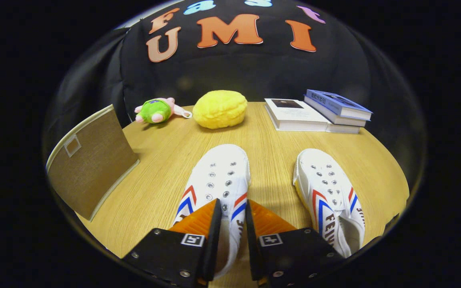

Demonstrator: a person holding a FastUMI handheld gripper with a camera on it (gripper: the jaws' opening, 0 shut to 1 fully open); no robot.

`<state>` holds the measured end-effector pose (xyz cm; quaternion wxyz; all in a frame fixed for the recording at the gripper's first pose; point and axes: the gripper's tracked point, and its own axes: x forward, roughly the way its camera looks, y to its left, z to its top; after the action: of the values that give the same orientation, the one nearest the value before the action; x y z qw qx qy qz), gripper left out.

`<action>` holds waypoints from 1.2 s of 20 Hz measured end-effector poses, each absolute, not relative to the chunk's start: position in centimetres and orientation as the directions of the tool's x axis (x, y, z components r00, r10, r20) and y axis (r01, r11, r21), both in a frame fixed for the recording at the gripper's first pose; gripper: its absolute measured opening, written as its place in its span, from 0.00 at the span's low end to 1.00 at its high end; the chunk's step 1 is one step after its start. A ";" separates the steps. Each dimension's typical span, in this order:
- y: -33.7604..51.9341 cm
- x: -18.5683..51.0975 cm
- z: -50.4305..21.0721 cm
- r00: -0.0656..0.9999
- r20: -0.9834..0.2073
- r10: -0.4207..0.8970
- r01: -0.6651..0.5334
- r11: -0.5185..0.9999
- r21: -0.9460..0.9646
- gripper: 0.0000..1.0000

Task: Open the storage box then place both shoes into the box .Put the left shoe in first, then the right shoe, with the right side of both shoes facing outward in a uniform manner.

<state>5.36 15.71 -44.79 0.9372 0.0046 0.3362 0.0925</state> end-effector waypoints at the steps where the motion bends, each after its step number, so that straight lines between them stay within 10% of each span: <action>1: 15.6 5.4 -44.9 0.753 -0.633 0.181 -0.163 0.983 0.087 0.27; 6: 15.1 5.7 -44.6 0.760 -0.593 0.266 -0.090 0.947 0.308 0.01; 24: 24.9 5.4 -22.5 0.713 -0.513 0.478 -0.175 0.830 0.530 0.00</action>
<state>5.39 24.88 -22.46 0.8970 0.2278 0.3323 0.1819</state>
